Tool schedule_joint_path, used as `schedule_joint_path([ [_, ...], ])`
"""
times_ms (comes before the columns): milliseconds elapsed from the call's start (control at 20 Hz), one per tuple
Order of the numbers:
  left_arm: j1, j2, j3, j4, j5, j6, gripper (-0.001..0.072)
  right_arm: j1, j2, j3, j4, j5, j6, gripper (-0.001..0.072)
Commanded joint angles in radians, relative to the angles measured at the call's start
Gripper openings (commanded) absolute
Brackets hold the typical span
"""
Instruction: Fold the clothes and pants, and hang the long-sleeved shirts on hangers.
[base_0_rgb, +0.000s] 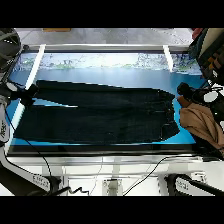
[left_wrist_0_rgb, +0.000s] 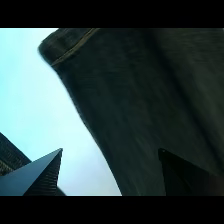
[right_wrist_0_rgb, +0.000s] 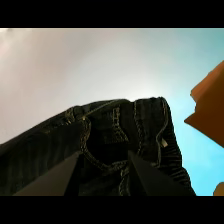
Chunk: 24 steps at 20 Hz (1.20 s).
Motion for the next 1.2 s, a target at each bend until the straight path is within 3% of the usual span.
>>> schedule_joint_path([
  [0,-0.015,-0.043,0.0,0.011,0.074,-0.076,0.0638,0.001,0.0,0.001,0.008,0.03,0.001,0.0319],
  [200,-0.026,-0.043,0.0,0.068,0.078,-0.084,0.0635,0.001,0.0,0.001,0.008,0.031,0.001,0.0319],
  [300,-0.03,-0.043,0.0,0.121,0.064,-0.133,0.0521,0.001,0.0,0.001,0.008,0.033,0.001,0.0319],
  [350,-0.034,-0.043,0.0,0.166,0.043,-0.162,0.0499,0.001,0.0,0.001,0.008,0.032,0.001,0.0319],
  [550,-0.073,-0.046,0.0,0.314,-0.002,-0.318,0.0506,0.001,0.0,0.001,0.008,0.031,0.001,0.0319],
  [600,-0.083,-0.048,0.0,0.322,-0.005,-0.347,0.0569,0.001,0.0,0.001,0.008,0.031,0.001,0.0319],
  [650,-0.094,-0.048,-0.002,0.322,-0.005,-0.362,0.0587,0.001,0.0,0.001,0.008,0.031,0.001,0.0318],
  [850,-0.153,-0.059,-0.002,0.328,0.074,-0.442,0.0587,0.001,0.0,0.001,0.008,0.034,0.001,0.0319],
  [1150,-0.159,-0.116,-0.001,0.338,0.167,-0.443,0.0559,0.001,0.0,0.001,0.007,0.033,0.001,0.0319],
])
